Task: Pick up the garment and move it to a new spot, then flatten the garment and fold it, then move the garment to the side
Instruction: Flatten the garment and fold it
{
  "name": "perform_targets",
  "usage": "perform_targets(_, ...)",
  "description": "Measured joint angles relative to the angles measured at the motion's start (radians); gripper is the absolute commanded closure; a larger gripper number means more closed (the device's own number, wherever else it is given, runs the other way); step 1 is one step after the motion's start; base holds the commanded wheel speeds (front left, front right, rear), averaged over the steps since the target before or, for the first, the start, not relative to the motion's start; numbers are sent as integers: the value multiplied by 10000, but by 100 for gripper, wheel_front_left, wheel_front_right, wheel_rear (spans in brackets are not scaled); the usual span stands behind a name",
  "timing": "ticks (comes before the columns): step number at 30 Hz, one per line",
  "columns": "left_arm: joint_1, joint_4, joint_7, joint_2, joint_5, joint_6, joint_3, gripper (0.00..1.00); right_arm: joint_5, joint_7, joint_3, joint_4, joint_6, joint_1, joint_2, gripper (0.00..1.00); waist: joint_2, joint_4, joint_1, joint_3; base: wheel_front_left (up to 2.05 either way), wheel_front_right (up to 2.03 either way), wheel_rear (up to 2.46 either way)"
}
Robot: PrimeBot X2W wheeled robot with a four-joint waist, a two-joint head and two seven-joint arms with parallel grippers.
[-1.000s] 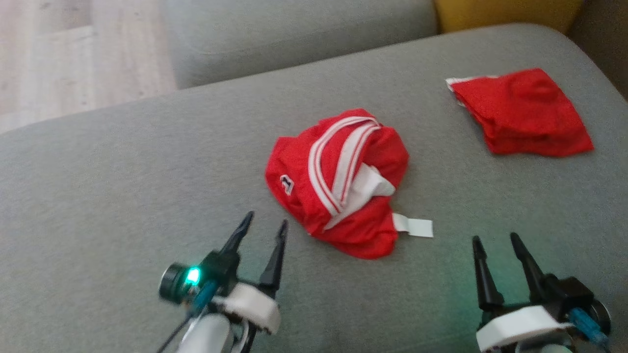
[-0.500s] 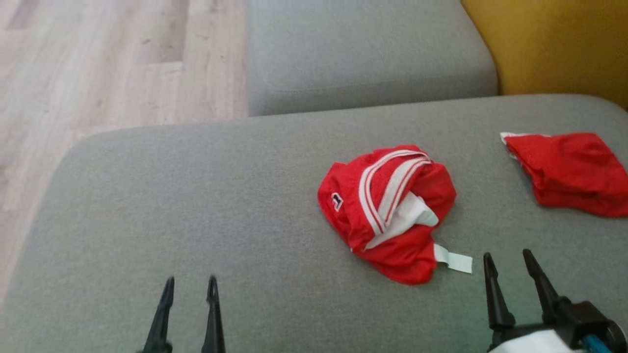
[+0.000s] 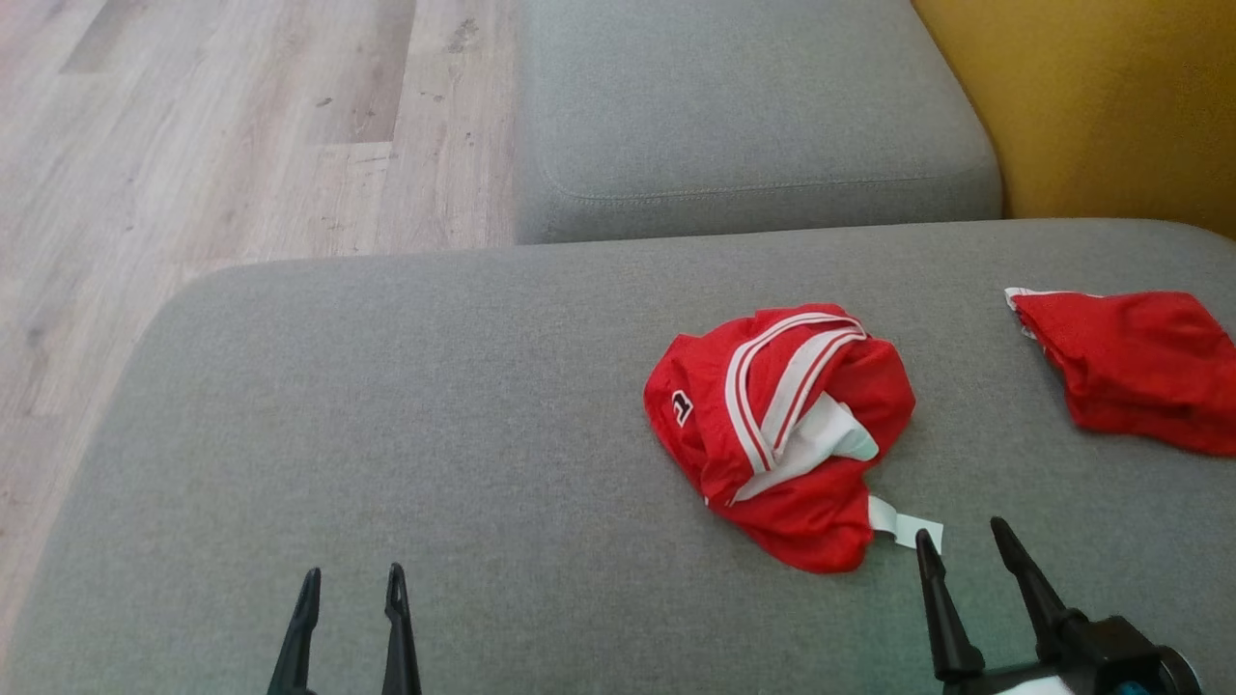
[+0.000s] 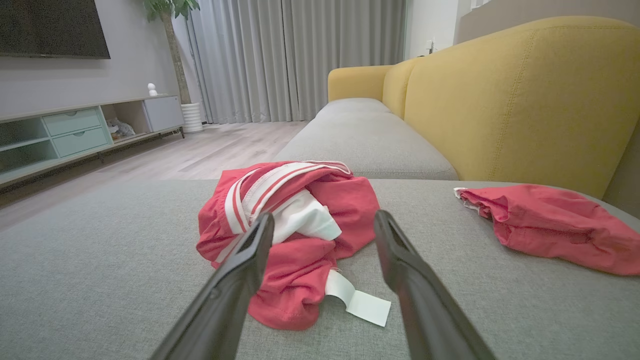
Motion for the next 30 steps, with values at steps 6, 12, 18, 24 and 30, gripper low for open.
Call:
perform_targets(6,3,25,0,0,-42,6,-58,0,0,0,13,4,0,-6,0,0,0,-70,0,50,0,0,0)
perform_targets(12,-13,205,0,0,-178,-132,-359,0,-2,0,40,23,0,-28,0,0,0,-243,1,224,0,0,0)
perform_targets(18,-596,825,0,2,17,-441,-1058,0,-35,0,67,38,0,-79,0,0,0,-532,1,497,0,0,0)
perform_targets(24,-2677,2456,0,-13,817,-431,-2416,0,-119,0,205,96,0,-443,-10,0,0,-1176,3,966,0,0,0)
perform_targets(30,-4724,4019,0,-38,1106,-529,-3837,0,-119,0,311,82,0,-918,-31,0,0,-1929,3,1622,0,0,0)
